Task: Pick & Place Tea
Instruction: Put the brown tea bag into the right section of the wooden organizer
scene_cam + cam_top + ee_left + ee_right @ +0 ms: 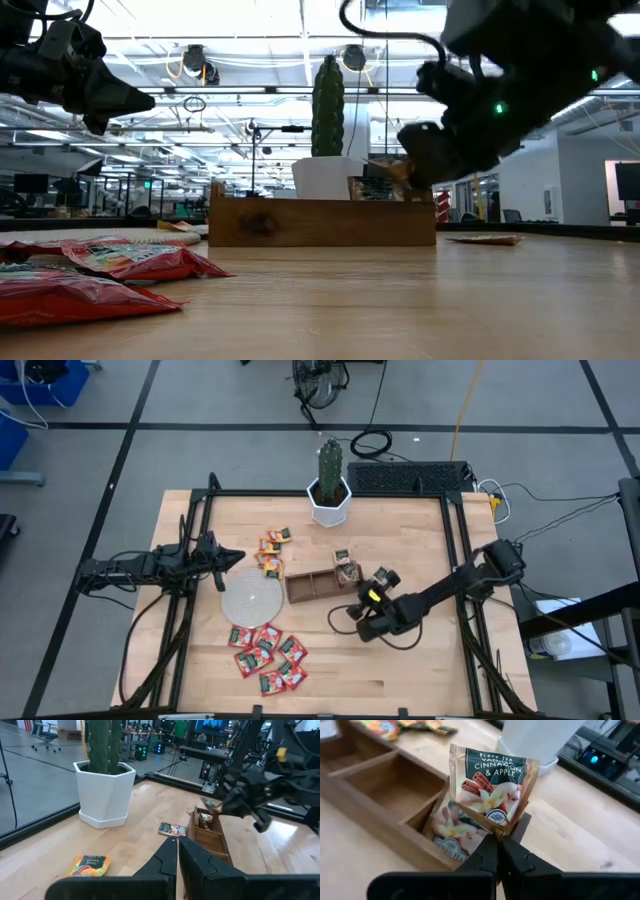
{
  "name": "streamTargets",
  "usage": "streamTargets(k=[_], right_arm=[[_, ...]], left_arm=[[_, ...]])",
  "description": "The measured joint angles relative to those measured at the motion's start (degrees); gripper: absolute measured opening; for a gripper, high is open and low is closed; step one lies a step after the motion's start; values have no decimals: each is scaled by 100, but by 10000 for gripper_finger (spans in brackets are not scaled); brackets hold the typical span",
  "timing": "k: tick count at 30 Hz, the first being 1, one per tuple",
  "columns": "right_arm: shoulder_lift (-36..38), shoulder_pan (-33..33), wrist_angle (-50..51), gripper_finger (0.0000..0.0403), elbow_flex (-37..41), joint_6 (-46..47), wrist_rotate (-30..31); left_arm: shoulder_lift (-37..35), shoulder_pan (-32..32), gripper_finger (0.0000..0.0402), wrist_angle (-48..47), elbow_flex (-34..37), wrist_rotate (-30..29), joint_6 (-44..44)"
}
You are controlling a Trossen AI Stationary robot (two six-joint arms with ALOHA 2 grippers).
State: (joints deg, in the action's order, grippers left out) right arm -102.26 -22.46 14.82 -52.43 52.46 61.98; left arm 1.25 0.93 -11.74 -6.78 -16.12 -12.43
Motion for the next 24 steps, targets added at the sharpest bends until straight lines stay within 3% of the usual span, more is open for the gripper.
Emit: streamTargets(k=[9,16,24], right_arm=[[7,220,-1256,7,233,-948,-230],[4,280,-1704,60,237,-1529,-263],[4,443,-1699,129,237,-1569,-521]], left_arm=[[1,0,21,-3,-1,0,0],[1,0,21,-3,1,0,0],[1,0,21,-3,1,0,0]])
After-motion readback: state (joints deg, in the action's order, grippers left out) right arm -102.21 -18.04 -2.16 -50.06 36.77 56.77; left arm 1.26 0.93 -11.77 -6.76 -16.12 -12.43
